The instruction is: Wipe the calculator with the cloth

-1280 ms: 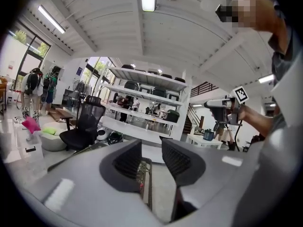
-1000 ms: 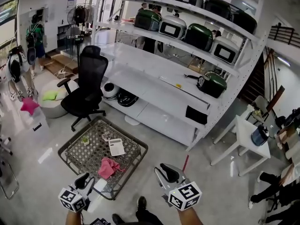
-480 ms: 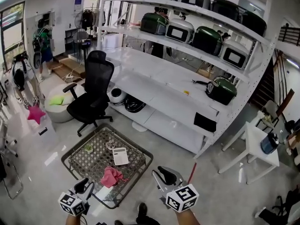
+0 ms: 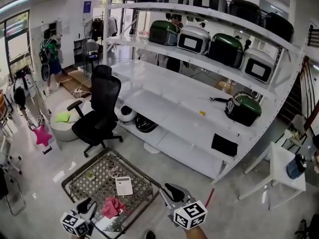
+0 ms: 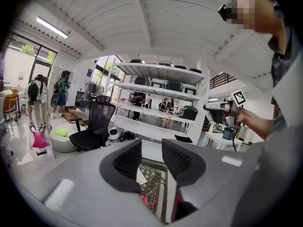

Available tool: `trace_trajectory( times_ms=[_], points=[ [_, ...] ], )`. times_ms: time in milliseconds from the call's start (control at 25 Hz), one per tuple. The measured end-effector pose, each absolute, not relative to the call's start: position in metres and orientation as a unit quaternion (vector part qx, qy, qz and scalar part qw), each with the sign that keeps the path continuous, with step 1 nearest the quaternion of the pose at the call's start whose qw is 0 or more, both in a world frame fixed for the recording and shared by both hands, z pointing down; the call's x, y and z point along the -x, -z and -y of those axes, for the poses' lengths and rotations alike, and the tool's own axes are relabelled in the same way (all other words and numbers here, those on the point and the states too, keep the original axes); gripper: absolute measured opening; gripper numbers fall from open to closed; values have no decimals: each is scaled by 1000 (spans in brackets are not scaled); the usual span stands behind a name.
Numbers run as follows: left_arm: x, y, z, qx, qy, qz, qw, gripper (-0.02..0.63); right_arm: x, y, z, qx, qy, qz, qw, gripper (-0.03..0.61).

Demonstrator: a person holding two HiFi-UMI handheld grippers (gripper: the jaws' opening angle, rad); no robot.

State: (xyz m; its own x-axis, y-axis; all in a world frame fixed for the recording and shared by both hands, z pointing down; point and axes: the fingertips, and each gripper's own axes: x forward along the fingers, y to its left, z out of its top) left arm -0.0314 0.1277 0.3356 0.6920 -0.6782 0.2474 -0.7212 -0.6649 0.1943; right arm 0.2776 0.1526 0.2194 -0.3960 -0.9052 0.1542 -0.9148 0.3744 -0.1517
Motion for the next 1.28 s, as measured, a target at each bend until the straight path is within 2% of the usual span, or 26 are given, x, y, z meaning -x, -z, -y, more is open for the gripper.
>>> trace_trajectory(
  times_ms=[560, 840, 1280],
  points=[
    [-30, -326, -74, -884, -100, 430, 156, 143, -337, -230, -53, -501, -115, 857, 17, 88],
    [-24, -333, -56, -885, -90, 435, 142, 143, -334, -239, -45, -499, -127, 857, 14, 89],
    [-5, -359, -8, -913, -67, 366, 169, 143, -310, -235, -30, -562, -113, 819, 27, 89]
  ],
)
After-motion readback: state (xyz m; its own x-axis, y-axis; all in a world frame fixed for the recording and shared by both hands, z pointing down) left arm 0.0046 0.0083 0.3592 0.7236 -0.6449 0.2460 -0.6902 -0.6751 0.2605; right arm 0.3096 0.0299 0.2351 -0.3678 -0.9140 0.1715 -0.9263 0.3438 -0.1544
